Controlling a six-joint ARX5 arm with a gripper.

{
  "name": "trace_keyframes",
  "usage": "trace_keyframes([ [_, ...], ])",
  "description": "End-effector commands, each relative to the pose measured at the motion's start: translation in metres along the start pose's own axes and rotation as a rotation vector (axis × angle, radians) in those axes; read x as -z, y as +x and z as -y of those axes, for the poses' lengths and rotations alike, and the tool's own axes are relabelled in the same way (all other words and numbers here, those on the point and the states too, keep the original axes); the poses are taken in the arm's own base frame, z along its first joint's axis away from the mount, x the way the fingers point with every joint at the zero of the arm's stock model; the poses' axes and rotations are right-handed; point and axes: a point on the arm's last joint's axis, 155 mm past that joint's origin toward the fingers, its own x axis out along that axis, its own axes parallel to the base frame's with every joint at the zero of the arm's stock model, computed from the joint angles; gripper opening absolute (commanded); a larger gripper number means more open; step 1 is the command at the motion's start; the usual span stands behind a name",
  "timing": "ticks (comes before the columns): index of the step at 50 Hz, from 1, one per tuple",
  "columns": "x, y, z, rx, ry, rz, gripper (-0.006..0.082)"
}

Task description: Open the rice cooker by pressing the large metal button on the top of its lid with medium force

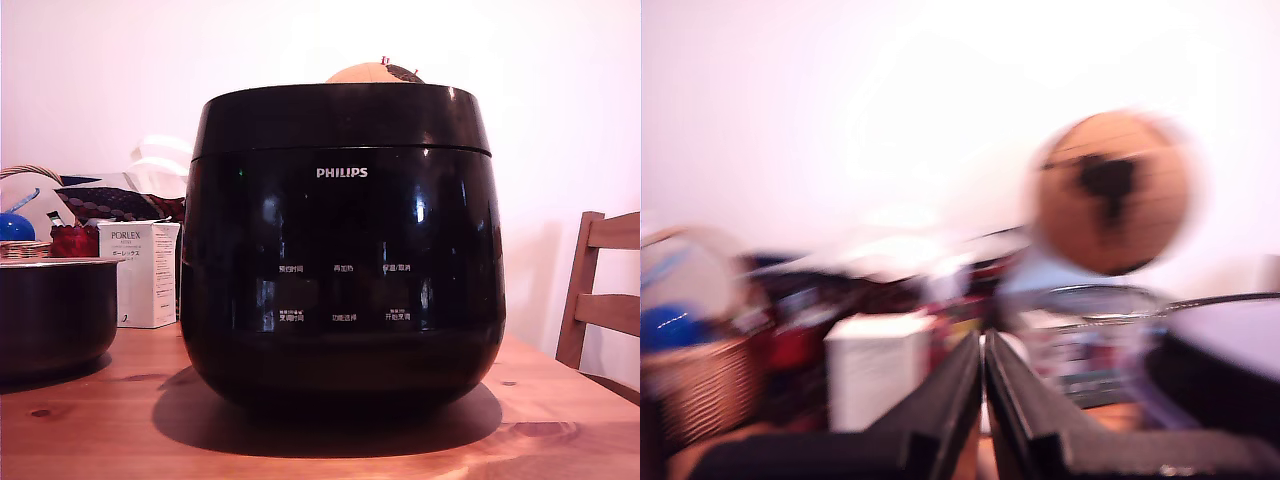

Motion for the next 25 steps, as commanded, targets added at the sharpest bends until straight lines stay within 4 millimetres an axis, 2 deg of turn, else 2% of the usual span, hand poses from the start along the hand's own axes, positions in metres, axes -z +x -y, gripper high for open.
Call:
trace_keyframes([
  [1, -0.006, -0.002, 0.010, 0.045, -0.022, -0.001, -0.0020],
  [16, -0.039, -0.004, 0.043, 0.198, -0.036, -0.017, -0.0020],
  [25, -0.046, 0.003, 0.064, 0.316, -0.064, -0.070, -0.0020],
])
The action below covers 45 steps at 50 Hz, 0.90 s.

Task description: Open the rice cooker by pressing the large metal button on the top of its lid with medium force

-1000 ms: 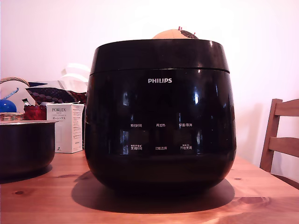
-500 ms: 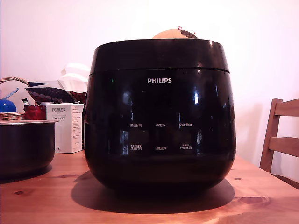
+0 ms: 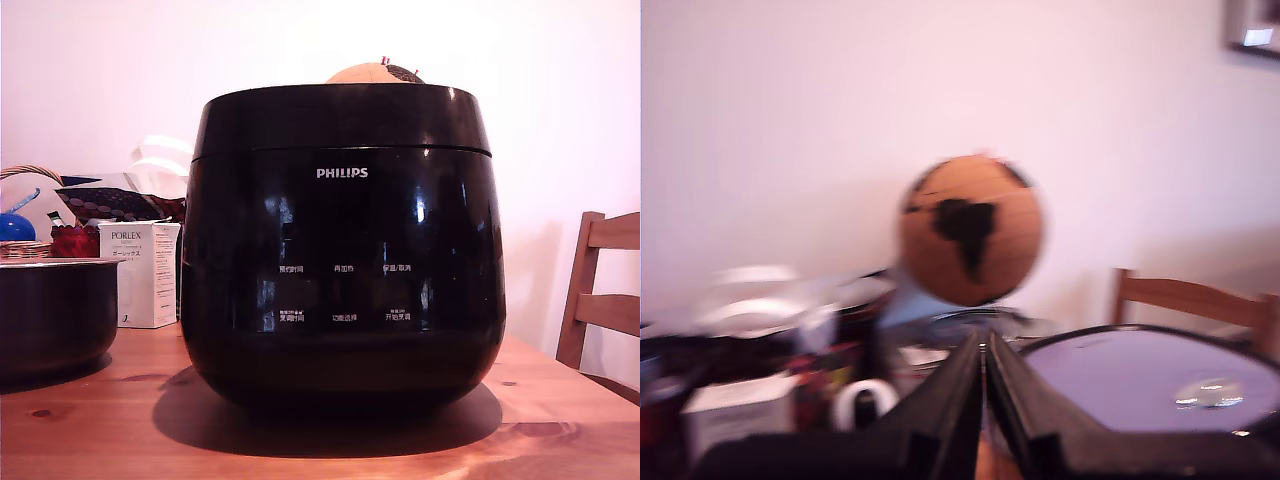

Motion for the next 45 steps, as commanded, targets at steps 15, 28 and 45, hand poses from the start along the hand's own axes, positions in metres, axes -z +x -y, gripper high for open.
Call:
trace_keyframes([
  [15, 0.003, 0.029, 0.020, 0.163, -0.069, -0.085, -0.0020],
  [28, 0.010, 0.051, 0.044, 0.293, -0.098, -0.104, -0.0020],
  [45, 0.033, 0.083, 0.079, 0.394, -0.082, -0.166, -0.0020],
])
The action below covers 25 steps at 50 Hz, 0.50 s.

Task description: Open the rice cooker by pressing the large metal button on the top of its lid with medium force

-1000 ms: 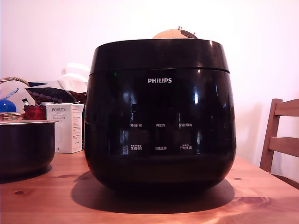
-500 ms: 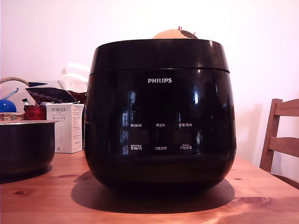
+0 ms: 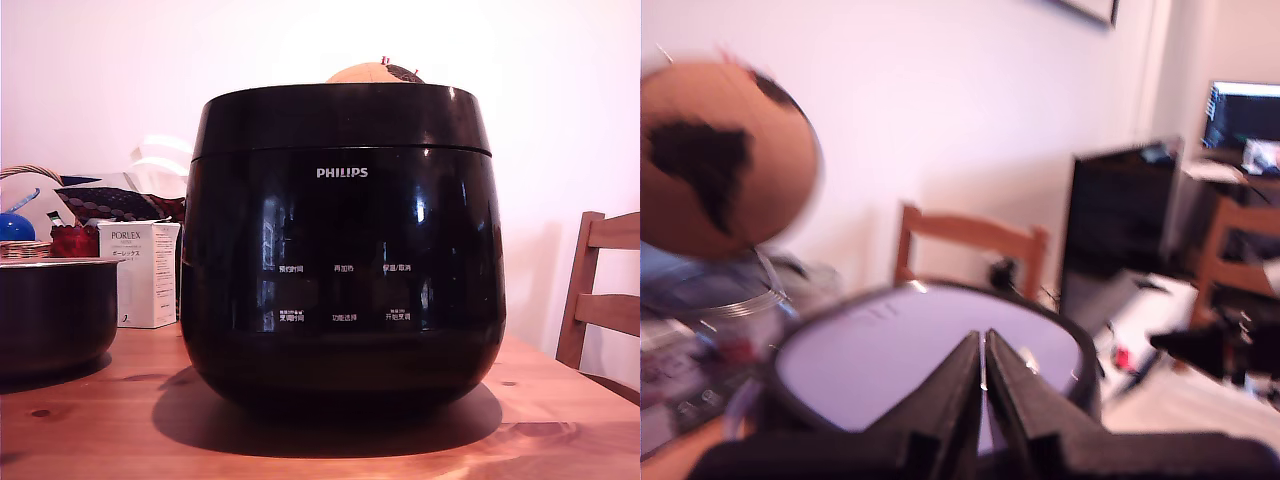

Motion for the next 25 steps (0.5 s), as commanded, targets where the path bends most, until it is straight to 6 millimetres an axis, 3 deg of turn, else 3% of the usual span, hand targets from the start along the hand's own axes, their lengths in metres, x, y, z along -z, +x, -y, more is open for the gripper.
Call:
trace_keyframes([
  [1, -0.007, 0.008, 0.004, 0.013, 0.047, 0.004, -0.0020],
  [25, 0.017, 0.073, 0.022, 0.120, 0.083, -0.139, -0.0020],
])
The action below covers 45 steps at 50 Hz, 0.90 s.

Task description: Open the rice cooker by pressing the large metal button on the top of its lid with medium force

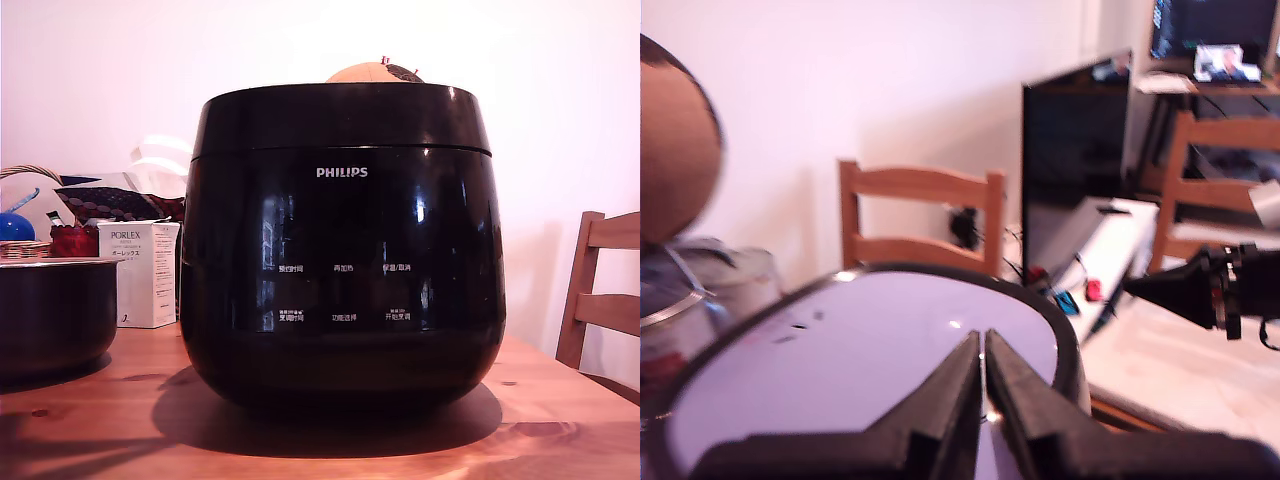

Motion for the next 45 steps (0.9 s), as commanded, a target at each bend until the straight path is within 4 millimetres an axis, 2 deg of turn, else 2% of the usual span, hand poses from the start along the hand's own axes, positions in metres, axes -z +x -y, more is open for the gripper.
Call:
trace_keyframes([
  [1, -0.002, 0.011, 0.001, 0.015, 0.004, -0.009, -0.0020],
  [11, 0.005, 0.038, 0.001, 0.047, 0.019, -0.060, -0.0020],
  [16, 0.015, 0.048, 0.001, 0.057, 0.013, -0.089, -0.0020],
  [29, 0.038, 0.059, -0.001, 0.052, 0.024, -0.144, -0.0020],
  [45, 0.054, 0.068, -0.002, 0.043, 0.041, -0.184, -0.0020],
])
